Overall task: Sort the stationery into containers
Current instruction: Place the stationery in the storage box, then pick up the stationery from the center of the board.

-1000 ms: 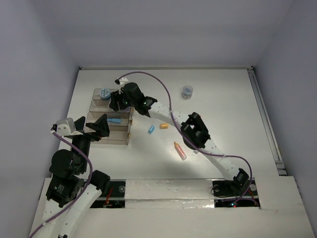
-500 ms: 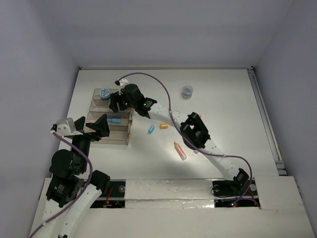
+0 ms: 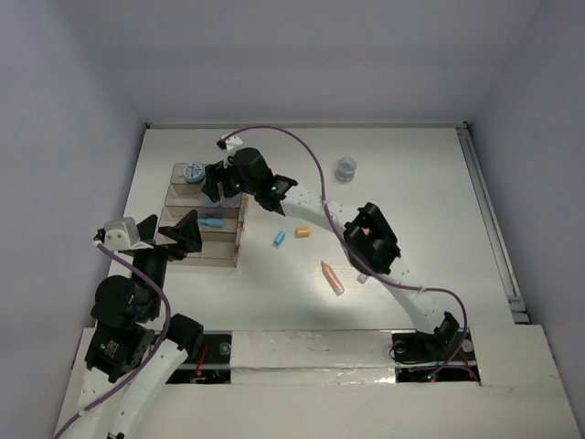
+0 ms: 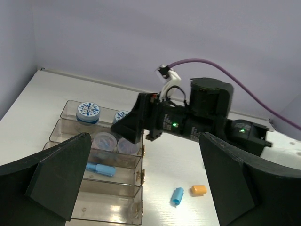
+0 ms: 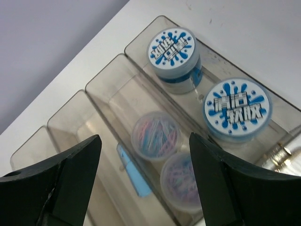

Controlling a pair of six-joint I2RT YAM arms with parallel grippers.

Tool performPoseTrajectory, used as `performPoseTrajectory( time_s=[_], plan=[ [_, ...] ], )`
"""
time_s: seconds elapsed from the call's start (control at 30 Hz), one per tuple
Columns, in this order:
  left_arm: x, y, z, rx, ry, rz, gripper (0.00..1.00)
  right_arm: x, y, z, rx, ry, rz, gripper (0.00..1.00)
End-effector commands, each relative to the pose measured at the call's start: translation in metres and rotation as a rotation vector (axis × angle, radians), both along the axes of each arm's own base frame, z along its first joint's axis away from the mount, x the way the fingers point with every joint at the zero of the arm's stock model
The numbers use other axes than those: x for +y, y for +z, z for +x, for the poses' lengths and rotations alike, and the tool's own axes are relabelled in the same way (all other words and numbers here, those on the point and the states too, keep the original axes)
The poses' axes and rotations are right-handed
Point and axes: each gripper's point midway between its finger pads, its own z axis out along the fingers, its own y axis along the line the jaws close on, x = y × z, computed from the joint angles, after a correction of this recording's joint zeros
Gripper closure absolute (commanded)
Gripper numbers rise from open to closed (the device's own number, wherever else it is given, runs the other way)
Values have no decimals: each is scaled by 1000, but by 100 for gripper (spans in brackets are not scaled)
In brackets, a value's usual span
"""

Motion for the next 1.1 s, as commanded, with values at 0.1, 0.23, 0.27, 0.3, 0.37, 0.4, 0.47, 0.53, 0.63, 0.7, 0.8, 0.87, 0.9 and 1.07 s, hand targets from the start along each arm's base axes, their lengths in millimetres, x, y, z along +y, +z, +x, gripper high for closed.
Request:
performPoseTrajectory(
  time_s=[0.1, 0.23, 0.27, 0.3, 0.37, 0.4, 0.47, 0.53, 0.63, 0.7, 0.8, 0.87, 0.9, 1.07],
  plan=[
    [2, 12, -4, -57, 1, -21, 1, -111, 86, 58, -29, -253, 114, 19],
    [3, 14, -5, -66, 0, -24, 1, -204, 63, 92, 13, -471, 5, 17],
    [3, 14, -6, -67, 0, -25, 1, -238, 53, 105, 29, -559, -39, 16],
    [3, 14, -6, -67, 0, -24, 1, -258, 34, 104, 67, -595, -92, 16],
    [3, 14, -6, -67, 0, -24, 1, -292, 26, 108, 97, -657, -131, 15],
    [3, 15, -6, -69, -2, -24, 1, -319, 14, 112, 134, -701, -163, 15],
    [2, 14, -5, -67, -3, -25, 1, -342, -3, 110, 183, -736, -198, 15],
    [1, 13, -4, -63, -4, -19, 1, -361, -16, 108, 212, -772, -238, 15],
    [1, 13, -4, -62, -6, -18, 1, -382, -32, 107, 245, -812, -286, 13],
    [1, 13, -4, -62, -6, -20, 1, -388, -41, 109, 263, -815, -298, 12],
    [1, 13, -4, -61, -4, -18, 1, -392, -50, 114, 293, -805, -307, 12],
    [1, 12, -3, -59, -3, -17, 1, -389, -55, 116, 296, -785, -312, 13],
    [1, 13, -3, -59, -3, -19, 1, -385, -51, 121, 289, -775, -302, 13],
    [1, 12, -4, -59, -2, -19, 1, -388, -65, 128, 308, -791, -347, 17]
  ],
)
